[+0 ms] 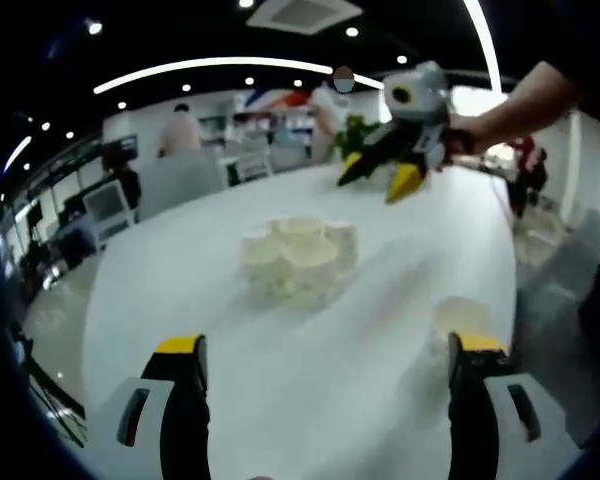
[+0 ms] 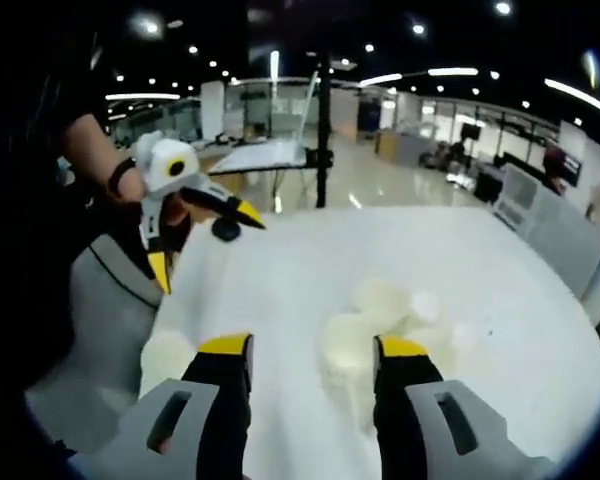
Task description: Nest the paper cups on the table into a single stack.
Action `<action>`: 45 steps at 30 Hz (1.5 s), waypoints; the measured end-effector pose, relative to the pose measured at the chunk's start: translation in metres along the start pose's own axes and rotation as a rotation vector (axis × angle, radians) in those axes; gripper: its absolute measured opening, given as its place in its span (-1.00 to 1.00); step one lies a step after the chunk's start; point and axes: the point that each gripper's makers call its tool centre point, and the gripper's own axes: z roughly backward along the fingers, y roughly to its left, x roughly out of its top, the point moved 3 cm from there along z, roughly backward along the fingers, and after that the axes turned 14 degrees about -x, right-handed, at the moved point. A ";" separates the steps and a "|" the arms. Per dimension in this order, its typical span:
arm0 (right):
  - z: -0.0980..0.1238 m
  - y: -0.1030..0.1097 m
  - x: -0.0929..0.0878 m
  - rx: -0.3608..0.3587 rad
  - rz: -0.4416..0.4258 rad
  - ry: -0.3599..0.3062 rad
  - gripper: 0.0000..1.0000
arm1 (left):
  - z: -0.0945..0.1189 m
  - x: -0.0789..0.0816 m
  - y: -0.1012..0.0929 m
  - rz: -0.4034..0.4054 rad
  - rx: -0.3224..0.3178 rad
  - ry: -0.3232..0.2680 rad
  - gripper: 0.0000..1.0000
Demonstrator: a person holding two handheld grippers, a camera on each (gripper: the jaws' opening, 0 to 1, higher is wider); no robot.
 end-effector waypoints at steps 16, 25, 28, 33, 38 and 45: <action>-0.040 0.005 -0.021 0.095 0.330 0.131 -0.52 | 0.003 -0.009 0.004 0.032 0.016 0.006 0.98; -0.055 0.002 -0.034 0.114 0.441 0.185 -0.64 | 0.000 -0.011 0.001 0.042 0.014 0.009 0.98; -0.058 0.001 -0.038 0.115 0.467 0.206 -0.65 | -0.001 -0.011 -0.001 0.042 0.008 0.010 0.98; -0.060 0.001 -0.042 0.123 0.577 0.232 -0.69 | 0.002 -0.007 0.002 0.047 0.019 -0.010 0.98; -0.060 0.006 -0.046 0.141 0.647 0.245 -0.75 | 0.003 -0.007 0.004 0.050 0.026 -0.005 0.98; -0.061 0.004 -0.047 0.147 0.706 0.248 -0.85 | 0.003 -0.008 0.002 0.040 0.022 -0.002 0.98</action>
